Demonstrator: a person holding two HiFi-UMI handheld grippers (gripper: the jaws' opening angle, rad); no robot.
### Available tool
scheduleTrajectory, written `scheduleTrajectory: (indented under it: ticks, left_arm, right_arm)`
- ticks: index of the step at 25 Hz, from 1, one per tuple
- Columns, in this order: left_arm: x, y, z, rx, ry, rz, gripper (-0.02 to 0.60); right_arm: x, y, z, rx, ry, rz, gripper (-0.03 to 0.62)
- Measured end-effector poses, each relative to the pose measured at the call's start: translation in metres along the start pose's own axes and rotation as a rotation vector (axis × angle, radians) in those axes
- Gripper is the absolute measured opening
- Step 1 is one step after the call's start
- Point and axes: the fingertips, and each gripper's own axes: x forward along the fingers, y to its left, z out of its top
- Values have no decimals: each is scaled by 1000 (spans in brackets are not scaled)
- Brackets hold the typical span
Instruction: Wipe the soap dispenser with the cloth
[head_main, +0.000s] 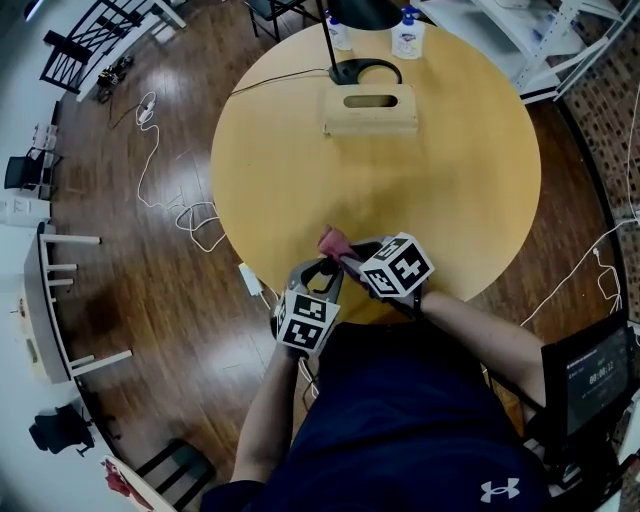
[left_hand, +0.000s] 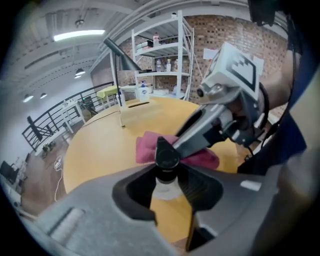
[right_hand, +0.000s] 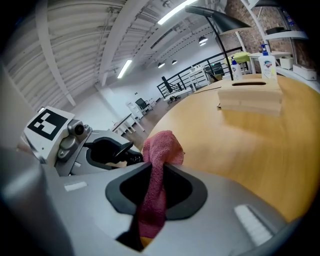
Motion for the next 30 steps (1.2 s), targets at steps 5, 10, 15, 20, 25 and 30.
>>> scheduleTrajectory:
  ticks: [5,10,15,20,25,30]
  left_arm:
    - [-2,-4,-5,200,52,-137,135]
    - [-11,4,-10,87,51,-57,175]
    - [-20,-4,-19,0,8,38,166]
    - [-17,-7,-22,-19,-8,18,129]
    - [-18,-2,-20,49,24,-22,129]
    - [-25,17,-32,25,59,47,96]
  right_arm:
    - [16,-3,27,-31,8,-4,72]
    - [7,5,9,-23,-9,8,69]
    - [-6,17,-15,-37,15,4,69]
    - [5,15,4,-87,49,3,71]
    - [21,9,21,-113,52,25,71]
    - [12,14,-2,-72,41,54,71]
